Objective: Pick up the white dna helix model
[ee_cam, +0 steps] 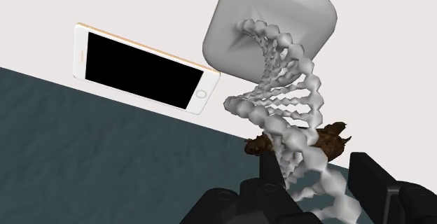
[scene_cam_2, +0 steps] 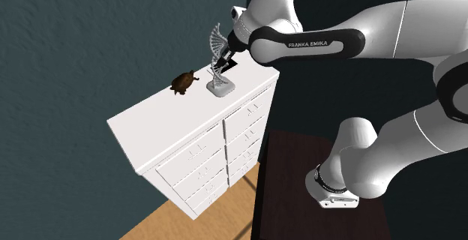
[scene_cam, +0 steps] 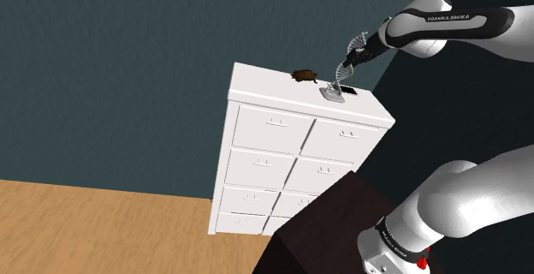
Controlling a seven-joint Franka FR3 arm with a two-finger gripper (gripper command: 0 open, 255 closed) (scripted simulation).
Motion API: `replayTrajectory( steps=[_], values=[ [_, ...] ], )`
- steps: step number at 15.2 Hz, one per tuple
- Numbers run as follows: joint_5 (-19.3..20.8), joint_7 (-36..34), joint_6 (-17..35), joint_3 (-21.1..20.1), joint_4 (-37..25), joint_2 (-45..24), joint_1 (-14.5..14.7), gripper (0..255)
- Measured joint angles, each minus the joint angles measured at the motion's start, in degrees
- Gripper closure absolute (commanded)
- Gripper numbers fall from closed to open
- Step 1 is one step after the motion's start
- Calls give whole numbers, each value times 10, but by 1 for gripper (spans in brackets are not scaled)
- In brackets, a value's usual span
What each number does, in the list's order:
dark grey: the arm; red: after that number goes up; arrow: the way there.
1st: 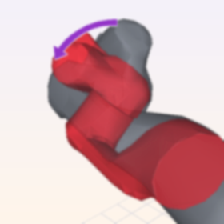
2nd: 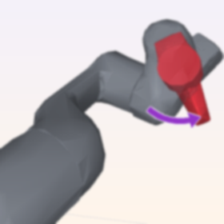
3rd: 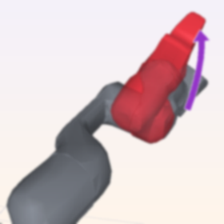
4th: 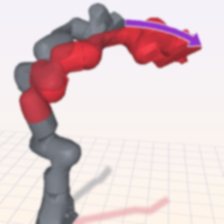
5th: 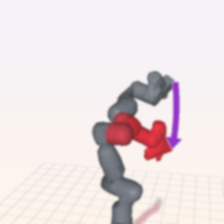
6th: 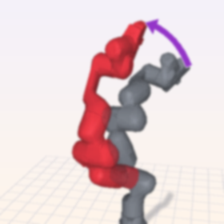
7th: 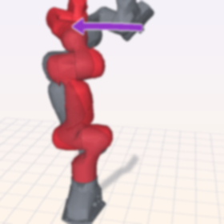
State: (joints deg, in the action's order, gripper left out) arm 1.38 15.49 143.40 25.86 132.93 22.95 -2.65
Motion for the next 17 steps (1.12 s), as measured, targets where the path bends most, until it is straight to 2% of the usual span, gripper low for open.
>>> replayTrajectory(
  steps=[6, 17],
  values=[
    [0, 0, -4, 0, -2, 1, 0, 255],
    [5, -11, -86, -12, -75, 10, -2, 255]
  ],
)
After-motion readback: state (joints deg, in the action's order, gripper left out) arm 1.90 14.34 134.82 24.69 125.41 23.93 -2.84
